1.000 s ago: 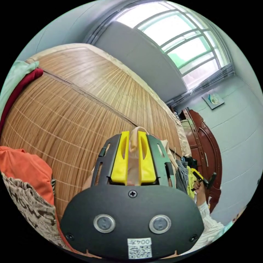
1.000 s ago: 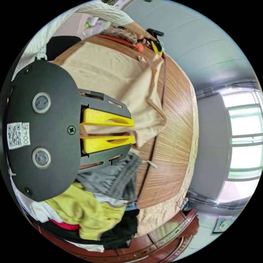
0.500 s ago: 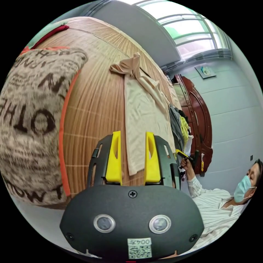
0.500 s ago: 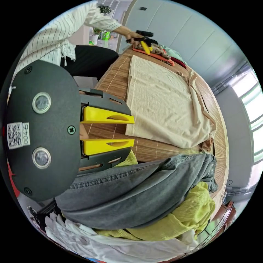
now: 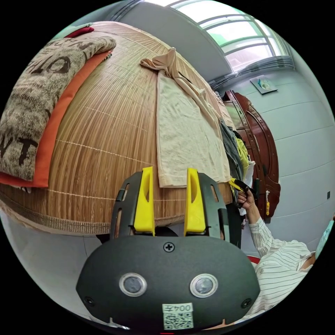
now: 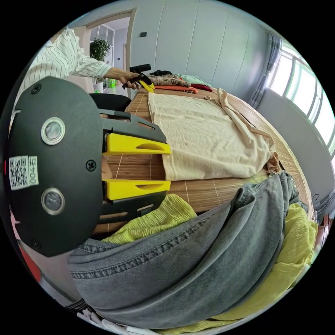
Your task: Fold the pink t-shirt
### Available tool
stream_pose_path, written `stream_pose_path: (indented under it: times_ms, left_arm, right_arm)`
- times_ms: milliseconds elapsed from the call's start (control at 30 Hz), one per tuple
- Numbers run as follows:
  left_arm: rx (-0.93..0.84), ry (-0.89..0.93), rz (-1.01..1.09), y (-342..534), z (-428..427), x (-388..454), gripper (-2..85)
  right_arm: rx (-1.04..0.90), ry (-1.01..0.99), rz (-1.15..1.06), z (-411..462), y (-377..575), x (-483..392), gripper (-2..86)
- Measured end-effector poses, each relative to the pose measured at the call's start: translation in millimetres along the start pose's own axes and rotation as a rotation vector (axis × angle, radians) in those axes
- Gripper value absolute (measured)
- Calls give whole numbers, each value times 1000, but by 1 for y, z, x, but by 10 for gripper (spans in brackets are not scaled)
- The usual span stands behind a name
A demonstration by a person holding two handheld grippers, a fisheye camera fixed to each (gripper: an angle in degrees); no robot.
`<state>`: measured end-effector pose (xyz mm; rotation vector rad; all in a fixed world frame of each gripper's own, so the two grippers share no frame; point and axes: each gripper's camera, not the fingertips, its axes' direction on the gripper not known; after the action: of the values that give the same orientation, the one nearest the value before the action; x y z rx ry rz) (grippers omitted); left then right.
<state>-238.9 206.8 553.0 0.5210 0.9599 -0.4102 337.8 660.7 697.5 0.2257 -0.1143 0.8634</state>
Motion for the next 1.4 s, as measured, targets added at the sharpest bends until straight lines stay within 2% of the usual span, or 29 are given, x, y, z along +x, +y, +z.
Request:
stream_pose_path:
  times_ms: [367, 633, 733, 800, 933, 1167, 1400]
  left_arm:
    - [7, 73, -34, 30, 8, -5, 97]
    - [30, 139, -128, 50, 12, -17, 45]
    - [24, 114, -127, 53, 11, -15, 31]
    - [35, 102, -130, 55, 6, -13, 27]
    - [45, 99, -86, 55, -20, 1, 22]
    - [78, 95, -73, 59, -54, 4, 19]
    - [59, 104, -91, 69, -55, 1, 19]
  right_arm:
    - [45, -320, 187, -7, 11, 64, 115]
    - [122, -420, 295, -11, 27, 89, 102]
    - [122, -424, 318, -3, 27, 86, 68]
    - [104, -388, 316, -2, 26, 79, 31]
    - [110, -239, 203, -28, 23, 44, 21]
    - [66, 151, -29, -34, 31, -14, 64]
    - [25, 397, -190, 9, 69, -59, 93]
